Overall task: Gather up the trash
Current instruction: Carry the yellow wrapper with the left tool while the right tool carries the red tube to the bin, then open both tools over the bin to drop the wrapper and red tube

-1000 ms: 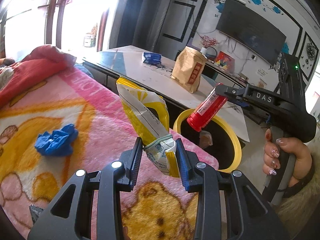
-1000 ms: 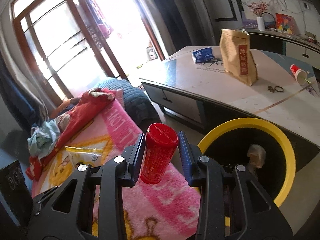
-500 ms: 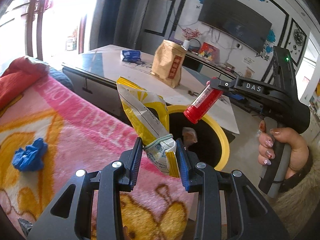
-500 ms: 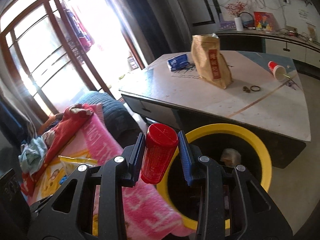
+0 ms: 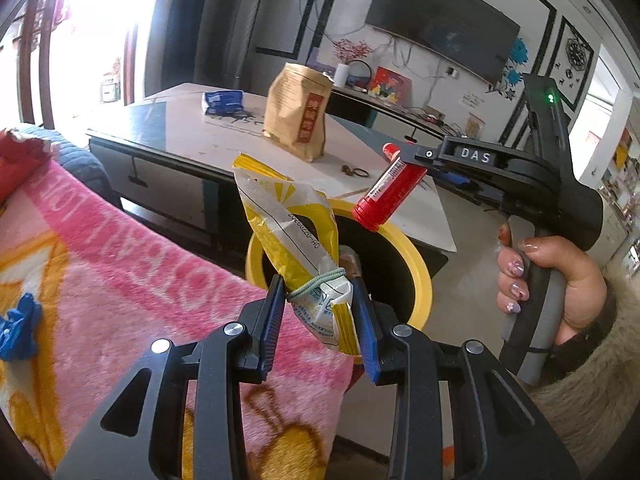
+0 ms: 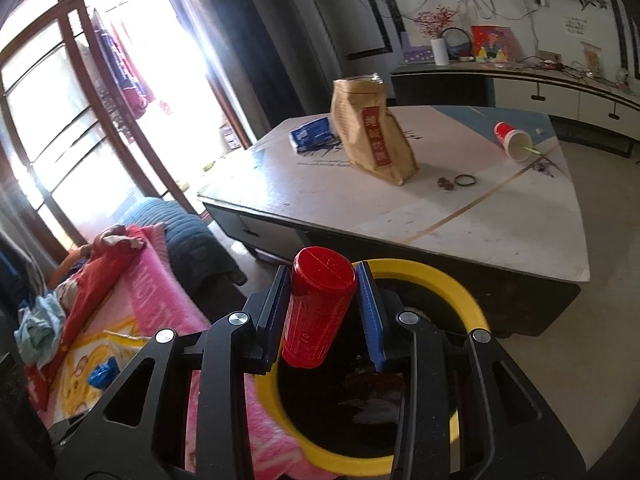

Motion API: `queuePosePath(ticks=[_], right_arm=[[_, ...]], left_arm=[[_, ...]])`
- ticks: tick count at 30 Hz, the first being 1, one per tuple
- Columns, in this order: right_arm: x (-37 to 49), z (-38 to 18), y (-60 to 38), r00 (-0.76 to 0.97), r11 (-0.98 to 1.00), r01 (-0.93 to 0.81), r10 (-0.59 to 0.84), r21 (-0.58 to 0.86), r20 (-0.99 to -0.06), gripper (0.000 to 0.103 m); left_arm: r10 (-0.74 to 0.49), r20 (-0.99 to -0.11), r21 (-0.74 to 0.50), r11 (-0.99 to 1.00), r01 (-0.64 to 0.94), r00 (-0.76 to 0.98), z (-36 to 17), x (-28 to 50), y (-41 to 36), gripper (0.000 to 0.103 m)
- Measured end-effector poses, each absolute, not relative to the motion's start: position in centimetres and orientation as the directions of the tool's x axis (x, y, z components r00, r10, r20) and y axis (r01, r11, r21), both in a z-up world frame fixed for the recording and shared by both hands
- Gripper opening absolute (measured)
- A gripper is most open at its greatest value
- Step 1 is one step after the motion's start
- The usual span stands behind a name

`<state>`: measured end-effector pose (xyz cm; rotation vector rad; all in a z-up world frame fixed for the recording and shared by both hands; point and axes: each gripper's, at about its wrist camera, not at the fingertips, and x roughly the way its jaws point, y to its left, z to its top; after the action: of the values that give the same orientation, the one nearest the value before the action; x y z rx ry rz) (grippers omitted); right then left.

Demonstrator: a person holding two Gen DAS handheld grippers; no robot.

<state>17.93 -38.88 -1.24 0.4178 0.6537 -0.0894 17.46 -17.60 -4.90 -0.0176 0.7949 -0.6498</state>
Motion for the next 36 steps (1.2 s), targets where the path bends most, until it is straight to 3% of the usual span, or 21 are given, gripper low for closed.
queuePosePath(ticks=[36], right_arm=[[18.7, -4.4, -43.5, 0.742, 0.888, 0.346, -0.063, 0.301, -0.667, 0.027]], left_arm=[[-0.56, -0.733, -0.274, 0.762, 0.586, 0.385, -9.8, 20.7, -25.1, 0.032]])
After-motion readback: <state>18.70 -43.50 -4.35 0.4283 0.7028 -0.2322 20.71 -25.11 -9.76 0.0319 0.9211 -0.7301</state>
